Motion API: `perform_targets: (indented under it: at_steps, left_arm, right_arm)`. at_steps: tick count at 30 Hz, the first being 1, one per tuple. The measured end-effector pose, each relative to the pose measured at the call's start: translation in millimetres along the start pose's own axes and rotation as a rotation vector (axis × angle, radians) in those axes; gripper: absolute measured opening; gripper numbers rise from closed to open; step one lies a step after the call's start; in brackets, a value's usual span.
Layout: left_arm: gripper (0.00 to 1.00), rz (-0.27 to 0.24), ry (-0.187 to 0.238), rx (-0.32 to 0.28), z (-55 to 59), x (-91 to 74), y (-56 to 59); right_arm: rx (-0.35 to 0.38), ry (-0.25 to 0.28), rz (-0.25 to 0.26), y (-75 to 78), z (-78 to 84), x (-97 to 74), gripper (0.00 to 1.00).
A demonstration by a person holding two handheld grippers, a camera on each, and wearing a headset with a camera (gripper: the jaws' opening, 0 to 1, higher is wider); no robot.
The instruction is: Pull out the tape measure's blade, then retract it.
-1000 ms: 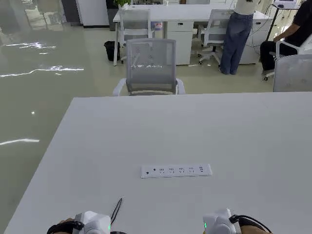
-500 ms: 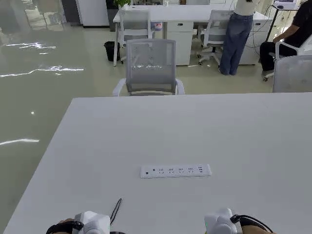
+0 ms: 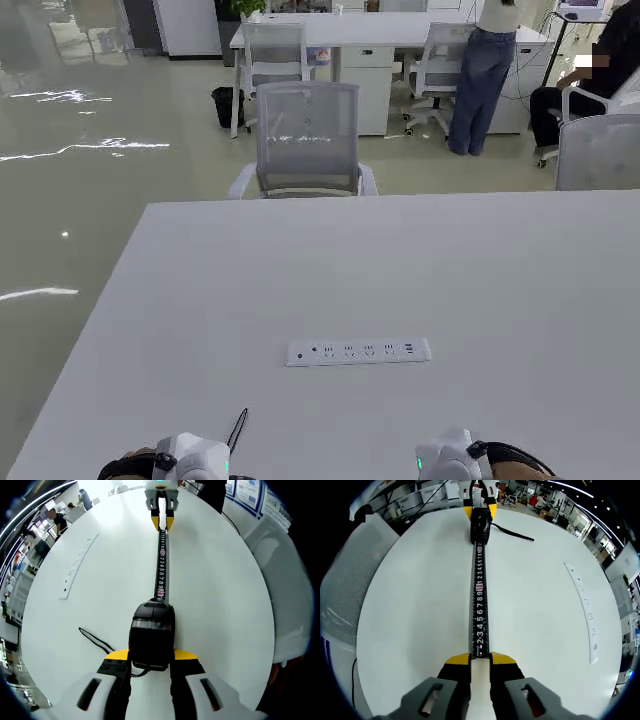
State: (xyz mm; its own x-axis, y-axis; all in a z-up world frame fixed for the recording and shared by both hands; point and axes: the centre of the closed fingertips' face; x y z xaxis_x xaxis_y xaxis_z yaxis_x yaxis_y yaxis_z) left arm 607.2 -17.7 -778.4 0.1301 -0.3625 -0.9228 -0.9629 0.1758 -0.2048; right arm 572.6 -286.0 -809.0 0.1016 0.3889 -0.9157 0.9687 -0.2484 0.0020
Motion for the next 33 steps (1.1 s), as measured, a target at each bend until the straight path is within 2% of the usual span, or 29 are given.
perform_targets:
  at_steps: [12, 14, 15, 16, 17, 18, 20, 27, 29, 31, 33]
  left_arm:
    - [0.26, 0.01, -0.035, 0.002, 0.4, 0.5, -0.4]
    - [0.26, 0.011, -0.037, 0.001, 0.6, 0.5, -0.9]
    - [0.26, 0.011, -0.037, 0.001, 0.4, 0.5, -0.4]
    - [0.26, 0.011, -0.037, 0.002, 0.4, 0.4, -0.3]
    - [0.26, 0.011, -0.036, 0.001, 0.5, 0.3, -0.3]
    - [0.26, 0.01, -0.036, 0.001, 0.6, 0.4, -0.3]
    - [0.26, 0.01, -0.036, -0.002, 0.8, 0.8, -0.3]
    - [0.27, 0.013, -0.047, -0.003, 0.7, 1.0, -0.5]
    - [0.27, 0.015, -0.042, -0.021, 0.9, 0.7, -0.9]
    - [0.27, 0.017, -0.036, -0.012, 1.7, -0.4, 0.2]
    - [0.27, 0.01, -0.027, -0.054, 4.7, 1.6, -0.8]
  right_arm:
    - [0.031, -0.016, 0.011, -0.3, 0.1, 0.2, 0.13]
    - [0.016, -0.022, 0.019, 0.3, 2.4, 2.7, 0.14]
    - [-0.023, -0.037, 0.03, 1.9, 4.6, 5.1, 0.15]
    - [-0.03, -0.067, 0.038, 1.4, 10.5, 6.1, 0.16]
    - [-0.036, -0.011, 0.025, -1.1, 0.8, 5.4, 0.16]
    - [-0.018, -0.032, 0.041, 2.0, 3.4, 2.8, 0.17]
    - [-0.012, -0.027, 0.057, 6.0, 4.4, 4.0, 0.21]
    - [0.013, -0.024, 0.066, 7.3, 5.0, 3.5, 0.26]
    - [0.023, -0.023, 0.07, 6.7, 3.9, 0.7, 0.28]
    - [0.03, -0.023, 0.071, 6.6, 6.0, 2.3, 0.31]
    - [0.037, -0.022, 0.075, 5.7, 6.8, 0.4, 0.33]
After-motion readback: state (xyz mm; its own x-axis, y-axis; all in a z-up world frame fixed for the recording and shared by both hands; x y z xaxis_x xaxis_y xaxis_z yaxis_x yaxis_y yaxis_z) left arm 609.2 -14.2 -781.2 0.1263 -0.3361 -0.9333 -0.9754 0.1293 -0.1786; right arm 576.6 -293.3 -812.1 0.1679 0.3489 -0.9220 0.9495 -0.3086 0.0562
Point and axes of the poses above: the centre of the closed fingertips' face, and the gripper's own axes: x roughly forward along the fingers, y roughly to its right, z roughly out of its underside, and after that the axes turned 10 degrees about x, right-handed
